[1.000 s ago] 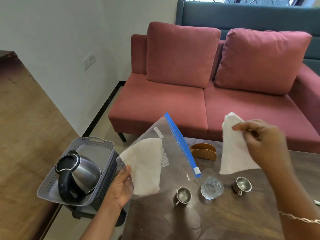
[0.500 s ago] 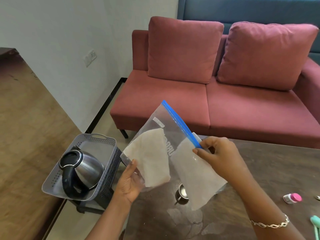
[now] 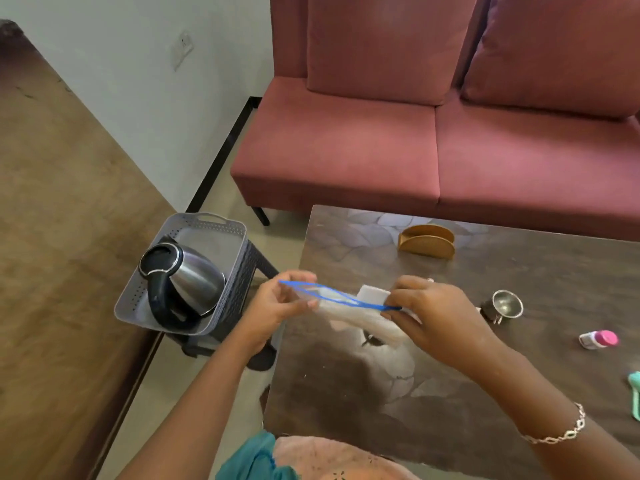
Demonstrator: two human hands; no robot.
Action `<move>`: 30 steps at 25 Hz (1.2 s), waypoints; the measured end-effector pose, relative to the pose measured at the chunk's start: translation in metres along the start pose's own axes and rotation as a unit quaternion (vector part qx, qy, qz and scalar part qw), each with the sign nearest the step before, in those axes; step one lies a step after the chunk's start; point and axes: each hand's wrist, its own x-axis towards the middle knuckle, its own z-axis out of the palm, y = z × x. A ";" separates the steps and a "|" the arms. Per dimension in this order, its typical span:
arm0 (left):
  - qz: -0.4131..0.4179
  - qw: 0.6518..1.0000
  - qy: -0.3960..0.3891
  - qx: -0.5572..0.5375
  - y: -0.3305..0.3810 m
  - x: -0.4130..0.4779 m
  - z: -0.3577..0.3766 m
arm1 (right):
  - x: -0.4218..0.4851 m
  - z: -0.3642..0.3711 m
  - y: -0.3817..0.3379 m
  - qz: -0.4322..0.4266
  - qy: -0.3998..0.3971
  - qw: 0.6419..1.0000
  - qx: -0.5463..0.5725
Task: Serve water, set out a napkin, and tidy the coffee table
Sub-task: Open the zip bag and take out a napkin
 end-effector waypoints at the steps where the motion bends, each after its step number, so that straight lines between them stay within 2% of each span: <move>1: -0.018 1.000 -0.012 0.008 -0.006 -0.005 -0.004 | -0.005 0.009 0.001 0.005 -0.017 1.000 0.021; 5: -0.124 0.989 -0.036 0.073 -0.038 -0.022 -0.016 | -0.021 0.046 0.006 0.062 -0.090 0.990 0.086; 9: -0.200 0.977 -0.007 0.078 -0.078 -0.018 -0.009 | -0.022 0.082 0.015 0.141 -0.167 0.974 0.064; 12: -0.242 0.966 -0.004 0.091 -0.103 -0.006 -0.007 | -0.019 0.092 0.026 0.195 -0.145 0.968 0.068; 14: -0.255 0.962 0.040 0.084 -0.113 0.006 -0.008 | -0.017 0.089 0.032 0.210 -0.132 0.967 0.054; 18: -0.247 0.953 0.146 0.102 -0.125 0.033 -0.014 | -0.013 0.083 0.040 0.198 -0.081 0.975 0.053; 21: -0.254 0.952 0.130 0.113 -0.128 0.044 -0.013 | -0.013 0.080 0.044 0.189 -0.050 0.979 0.060; 23: -0.258 0.942 0.143 0.160 -0.124 0.046 -0.010 | -0.011 0.078 0.045 0.184 -0.039 0.980 0.062; 25: -0.207 0.940 0.151 0.225 -0.114 0.047 -0.005 | -0.008 0.076 0.046 0.178 -0.037 0.981 0.066; 27: -0.120 0.960 0.095 0.236 -0.098 0.046 0.006 | -0.006 0.072 0.046 0.166 -0.047 0.983 0.068; 30: -0.053 0.973 -0.033 0.224 -0.055 0.038 0.033 | 0.002 0.057 0.039 0.132 -0.068 0.986 0.082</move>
